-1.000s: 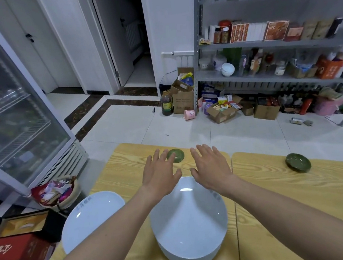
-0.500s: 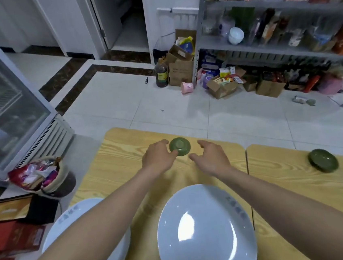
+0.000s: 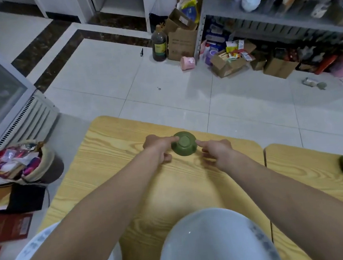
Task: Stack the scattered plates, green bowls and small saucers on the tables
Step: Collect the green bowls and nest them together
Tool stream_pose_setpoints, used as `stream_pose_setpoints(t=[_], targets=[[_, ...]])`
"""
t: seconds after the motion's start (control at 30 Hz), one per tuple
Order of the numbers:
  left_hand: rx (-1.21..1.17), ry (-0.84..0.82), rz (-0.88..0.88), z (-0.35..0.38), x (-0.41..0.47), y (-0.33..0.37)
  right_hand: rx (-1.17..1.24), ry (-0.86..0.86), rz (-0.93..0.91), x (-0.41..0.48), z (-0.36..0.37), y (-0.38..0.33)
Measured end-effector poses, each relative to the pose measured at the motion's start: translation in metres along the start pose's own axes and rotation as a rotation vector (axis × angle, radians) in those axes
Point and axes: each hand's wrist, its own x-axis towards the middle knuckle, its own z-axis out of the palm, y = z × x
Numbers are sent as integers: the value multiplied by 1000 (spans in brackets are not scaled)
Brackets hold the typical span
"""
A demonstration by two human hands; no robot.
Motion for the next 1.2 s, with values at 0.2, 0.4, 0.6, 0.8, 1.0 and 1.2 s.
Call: stream_pose_setpoints(t=[0.2, 0.4, 0.6, 0.8, 1.0, 1.2], targets=[[78, -5, -27, 9, 18, -5, -9, 48, 0, 29, 14, 2], [190, 69, 54, 15, 25, -8, -106, 110, -61, 44, 28, 4], [170, 60, 55, 16, 30, -9, -133, 81, -48, 44, 27, 3], [81, -45, 87, 9, 28, -12, -78, -19, -114, 37, 22, 7], [61, -168, 351, -2, 18, -23, -303, -27, -472, 23, 10, 18], [206, -207, 387, -7, 12, -49, -588, 4, -741, 18, -4, 42]])
